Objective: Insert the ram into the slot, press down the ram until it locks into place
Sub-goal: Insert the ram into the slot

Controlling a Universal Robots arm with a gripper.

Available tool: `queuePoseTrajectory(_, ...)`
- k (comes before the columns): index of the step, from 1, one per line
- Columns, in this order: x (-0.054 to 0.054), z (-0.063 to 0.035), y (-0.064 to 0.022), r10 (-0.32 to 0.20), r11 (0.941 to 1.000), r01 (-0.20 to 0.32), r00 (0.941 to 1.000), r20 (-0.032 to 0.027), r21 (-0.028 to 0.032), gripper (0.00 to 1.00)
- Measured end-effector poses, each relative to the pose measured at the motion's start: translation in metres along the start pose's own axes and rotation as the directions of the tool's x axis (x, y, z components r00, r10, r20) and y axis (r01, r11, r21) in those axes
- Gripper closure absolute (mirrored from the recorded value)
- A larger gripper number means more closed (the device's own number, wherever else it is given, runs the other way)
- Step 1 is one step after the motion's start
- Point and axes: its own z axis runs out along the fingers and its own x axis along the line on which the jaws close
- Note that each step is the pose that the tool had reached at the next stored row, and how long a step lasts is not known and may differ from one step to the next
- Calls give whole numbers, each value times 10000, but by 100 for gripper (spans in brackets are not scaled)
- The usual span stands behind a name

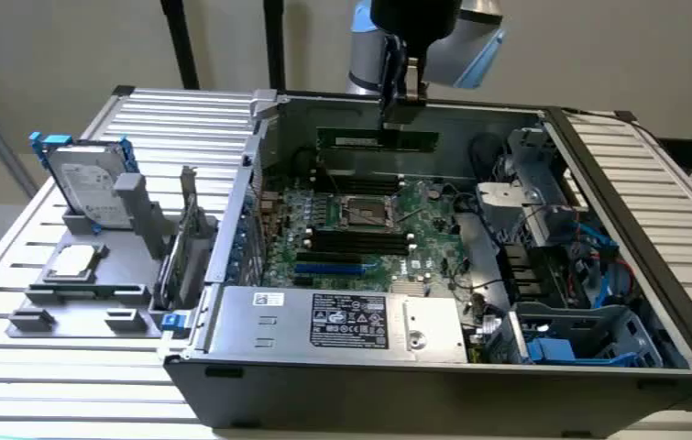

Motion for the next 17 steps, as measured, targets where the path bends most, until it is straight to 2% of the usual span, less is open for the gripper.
queuePoseTrajectory(14,0,1,0,6,10000,-6,10000,0,0,86)
queuePoseTrajectory(17,0,46,-1,10,10000,-10,10000,-13,-2,86)
